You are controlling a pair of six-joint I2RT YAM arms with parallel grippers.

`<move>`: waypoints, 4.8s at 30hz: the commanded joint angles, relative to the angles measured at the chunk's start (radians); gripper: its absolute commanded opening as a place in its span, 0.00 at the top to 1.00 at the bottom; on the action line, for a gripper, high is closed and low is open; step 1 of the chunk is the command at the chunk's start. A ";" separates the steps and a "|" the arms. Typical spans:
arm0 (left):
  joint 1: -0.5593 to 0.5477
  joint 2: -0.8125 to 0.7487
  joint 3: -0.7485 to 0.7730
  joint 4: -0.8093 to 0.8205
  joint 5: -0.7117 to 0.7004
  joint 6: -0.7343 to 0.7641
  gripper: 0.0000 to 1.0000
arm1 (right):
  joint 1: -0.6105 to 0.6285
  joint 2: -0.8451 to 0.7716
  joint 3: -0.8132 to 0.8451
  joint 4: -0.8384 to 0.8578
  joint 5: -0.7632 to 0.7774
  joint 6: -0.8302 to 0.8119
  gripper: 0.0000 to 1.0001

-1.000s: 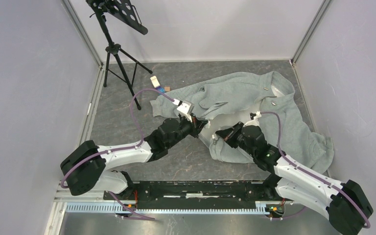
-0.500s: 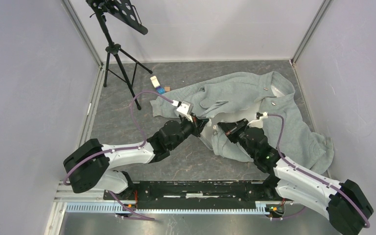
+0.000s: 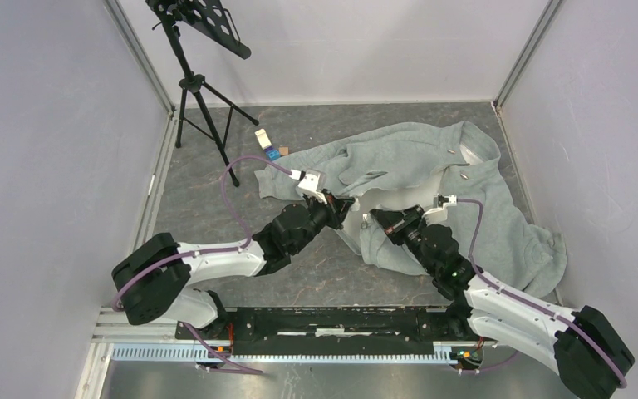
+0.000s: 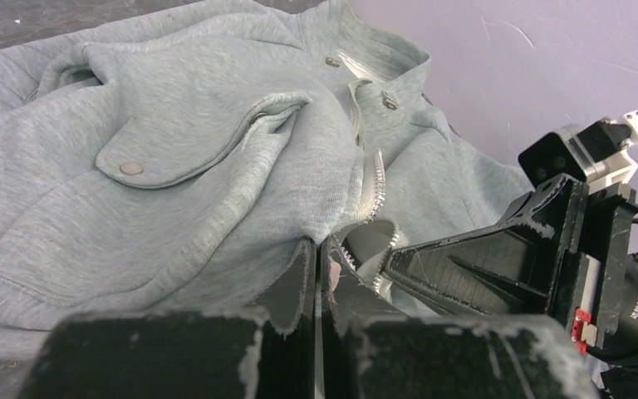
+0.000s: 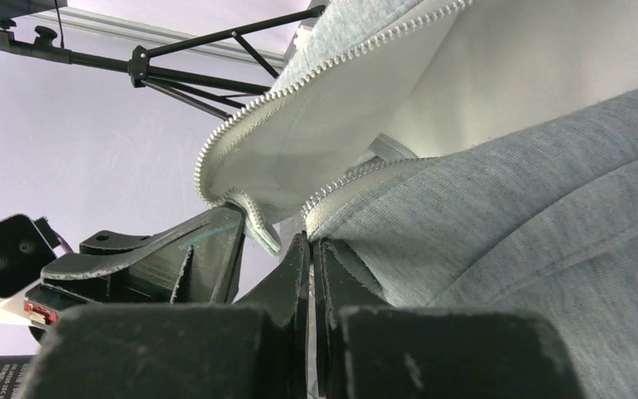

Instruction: Zip up the jacket

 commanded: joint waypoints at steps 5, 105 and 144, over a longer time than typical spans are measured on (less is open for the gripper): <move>-0.007 0.021 0.047 0.097 -0.013 -0.044 0.98 | 0.004 0.012 -0.011 0.181 -0.018 -0.039 1.00; -0.006 -0.040 0.029 0.059 0.063 -0.115 0.98 | -0.003 0.046 0.008 0.248 -0.004 -0.098 1.00; -0.007 -0.102 0.090 -0.055 0.062 -0.106 0.98 | -0.075 0.150 -0.171 0.637 -0.225 -0.203 0.99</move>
